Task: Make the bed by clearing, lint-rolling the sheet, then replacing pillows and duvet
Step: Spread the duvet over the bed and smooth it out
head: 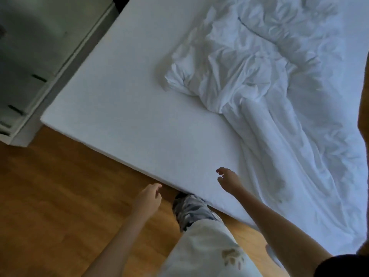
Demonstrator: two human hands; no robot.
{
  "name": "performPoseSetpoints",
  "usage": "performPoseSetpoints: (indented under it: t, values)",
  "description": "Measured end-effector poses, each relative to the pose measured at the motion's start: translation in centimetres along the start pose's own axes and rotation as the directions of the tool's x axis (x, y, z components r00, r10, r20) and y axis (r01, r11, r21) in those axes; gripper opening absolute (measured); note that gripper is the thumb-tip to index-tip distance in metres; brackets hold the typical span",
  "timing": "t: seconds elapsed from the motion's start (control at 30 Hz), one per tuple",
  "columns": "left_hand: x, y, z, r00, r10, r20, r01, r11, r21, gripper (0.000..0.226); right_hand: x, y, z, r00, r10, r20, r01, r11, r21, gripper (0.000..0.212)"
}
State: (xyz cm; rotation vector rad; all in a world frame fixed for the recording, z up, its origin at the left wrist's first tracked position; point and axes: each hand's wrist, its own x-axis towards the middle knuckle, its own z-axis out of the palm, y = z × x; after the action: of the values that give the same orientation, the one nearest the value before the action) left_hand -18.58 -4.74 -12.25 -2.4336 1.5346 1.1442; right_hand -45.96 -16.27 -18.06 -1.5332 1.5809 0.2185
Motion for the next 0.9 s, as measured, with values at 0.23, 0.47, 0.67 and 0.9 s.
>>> performPoseSetpoints:
  t: [0.23, 0.47, 0.67, 0.9]
  values:
    - [17.1, 3.9, -9.2, 0.971, 0.194, 0.137, -0.213, 0.966, 0.147, 0.042, 15.3, -10.6, -4.5, 0.971, 0.195, -0.139, -0.150, 0.948, 0.281, 0.042]
    - [34.6, 6.9, -11.3, 0.902, 0.425, 0.072, -0.425, 0.849, 0.314, 0.051, 28.3, -13.0, -8.5, 0.798, 0.433, -0.419, -0.259, 0.875, 0.410, 0.090]
    - [54.0, 12.2, -11.2, 0.734, 0.664, 0.143, -0.624, 0.575, 0.529, 0.067, 37.8, -13.3, -7.5, 0.725, 0.301, -0.619, -0.251, 0.953, 0.168, 0.119]
    - [72.4, 11.1, -6.1, 0.569, 0.816, 0.103, -0.611, 0.336, 0.716, 0.065, 54.6, -10.1, -7.5, 0.571, 0.237, -0.786, -0.444, 0.894, -0.053, 0.100]
